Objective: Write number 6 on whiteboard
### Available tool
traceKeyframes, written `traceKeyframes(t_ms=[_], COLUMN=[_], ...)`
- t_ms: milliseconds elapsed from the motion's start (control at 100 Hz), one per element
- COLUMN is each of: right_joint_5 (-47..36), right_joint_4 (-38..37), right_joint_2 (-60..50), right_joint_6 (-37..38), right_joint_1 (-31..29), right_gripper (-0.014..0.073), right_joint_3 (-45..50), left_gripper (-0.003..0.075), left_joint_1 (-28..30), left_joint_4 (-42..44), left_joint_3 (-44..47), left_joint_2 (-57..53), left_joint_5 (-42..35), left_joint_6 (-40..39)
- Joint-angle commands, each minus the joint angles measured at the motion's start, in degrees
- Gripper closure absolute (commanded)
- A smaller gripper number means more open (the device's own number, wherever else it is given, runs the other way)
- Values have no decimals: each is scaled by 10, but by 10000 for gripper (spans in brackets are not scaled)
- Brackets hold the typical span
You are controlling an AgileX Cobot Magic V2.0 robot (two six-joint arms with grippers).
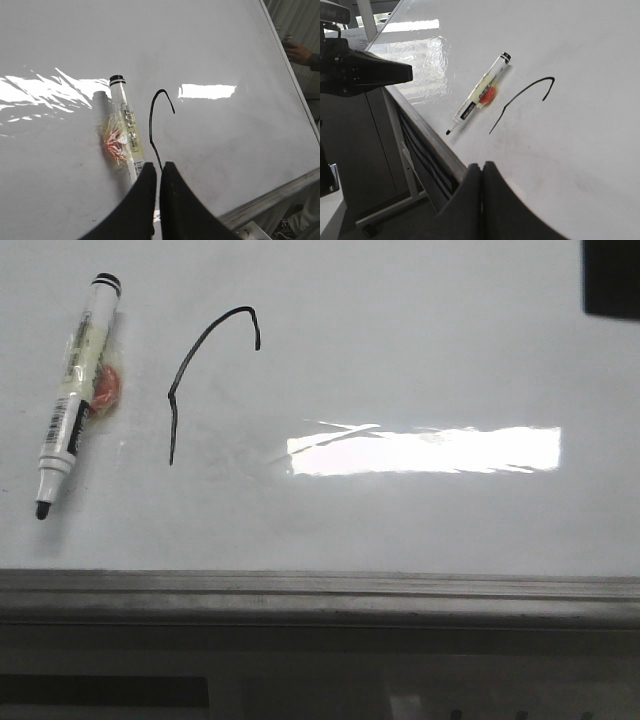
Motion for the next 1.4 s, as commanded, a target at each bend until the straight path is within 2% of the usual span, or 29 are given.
traceKeyframes(t_ms=[0, 220, 780, 870, 1030, 1160, 1390], right_joint_5=[-61, -64, -63, -63, -63, -61, -61], right_joint_4=[-7, -7, -7, -7, -7, -7, -7], right_joint_2=[-37, -100, -101, -101, -101, -101, -101], right_joint_6=[-6, -6, -6, -6, -6, -6, -6], right_joint_1=[-4, -4, -4, -4, -4, -4, -4], right_gripper=[664, 664, 664, 664, 664, 664, 664], right_joint_3=[22, 60, 60, 60, 60, 60, 60], left_gripper=[741, 741, 741, 741, 741, 741, 741], left_joint_1=[0, 0, 0, 4, 56, 123, 256], left_joint_4=[5, 4, 4, 42, 64, 128, 153], left_joint_3=[-8, -8, -8, -8, -8, -8, -8], left_joint_2=[-6, -6, -6, -6, -6, -20, -105], left_joint_5=[-40, -39, -38, -38, -22, -1, 116], left_joint_6=[3, 3, 3, 3, 0, 0, 0])
